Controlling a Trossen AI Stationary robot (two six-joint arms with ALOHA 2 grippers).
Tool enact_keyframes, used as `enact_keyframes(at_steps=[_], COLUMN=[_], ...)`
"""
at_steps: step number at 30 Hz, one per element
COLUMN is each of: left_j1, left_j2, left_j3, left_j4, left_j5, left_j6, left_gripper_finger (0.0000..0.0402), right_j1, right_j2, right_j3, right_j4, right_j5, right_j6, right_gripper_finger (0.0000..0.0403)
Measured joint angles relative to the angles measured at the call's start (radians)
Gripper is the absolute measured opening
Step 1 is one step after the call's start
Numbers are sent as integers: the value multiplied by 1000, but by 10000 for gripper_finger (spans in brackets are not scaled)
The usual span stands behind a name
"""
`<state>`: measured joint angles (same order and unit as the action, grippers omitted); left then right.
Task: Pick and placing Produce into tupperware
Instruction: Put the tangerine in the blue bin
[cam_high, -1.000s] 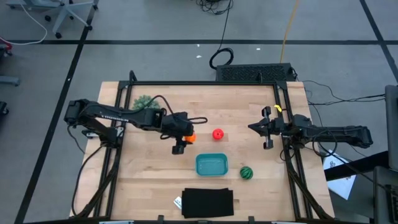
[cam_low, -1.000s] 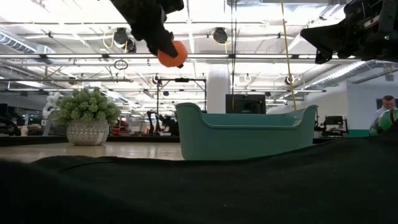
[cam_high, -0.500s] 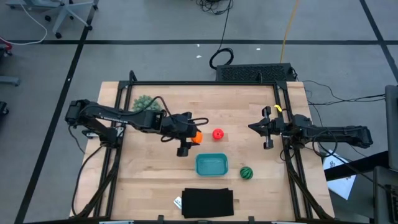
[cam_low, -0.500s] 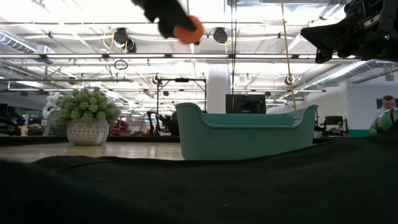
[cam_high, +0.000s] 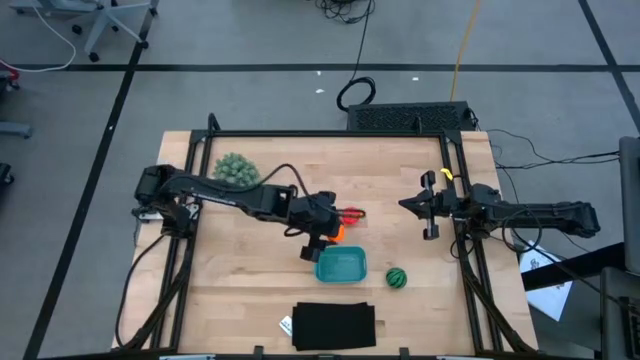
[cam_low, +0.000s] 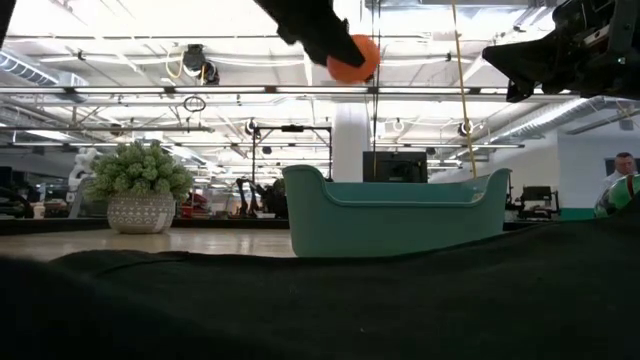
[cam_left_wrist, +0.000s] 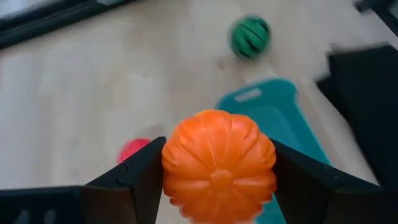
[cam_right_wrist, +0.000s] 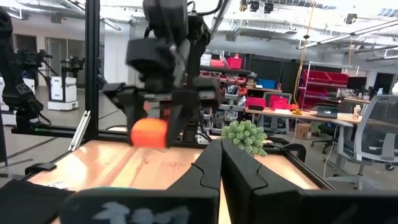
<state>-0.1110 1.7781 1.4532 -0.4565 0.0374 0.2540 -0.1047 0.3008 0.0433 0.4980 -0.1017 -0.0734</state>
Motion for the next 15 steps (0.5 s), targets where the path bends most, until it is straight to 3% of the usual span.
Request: enact_keyframes(at_steps=[7, 15], left_j1=[-30, -50], left_j2=[96, 151], left_j3=[0, 0], left_j4=[22, 51], left_j5=[93, 36], left_j6=[222, 491], left_gripper_finger=[244, 244], right_j1=[0, 0], right_j2=[6, 6], right_j3=[0, 0], right_j4=[5, 4], right_j5=[0, 0], right_j6=[4, 35], right_gripper_finger=[0, 0])
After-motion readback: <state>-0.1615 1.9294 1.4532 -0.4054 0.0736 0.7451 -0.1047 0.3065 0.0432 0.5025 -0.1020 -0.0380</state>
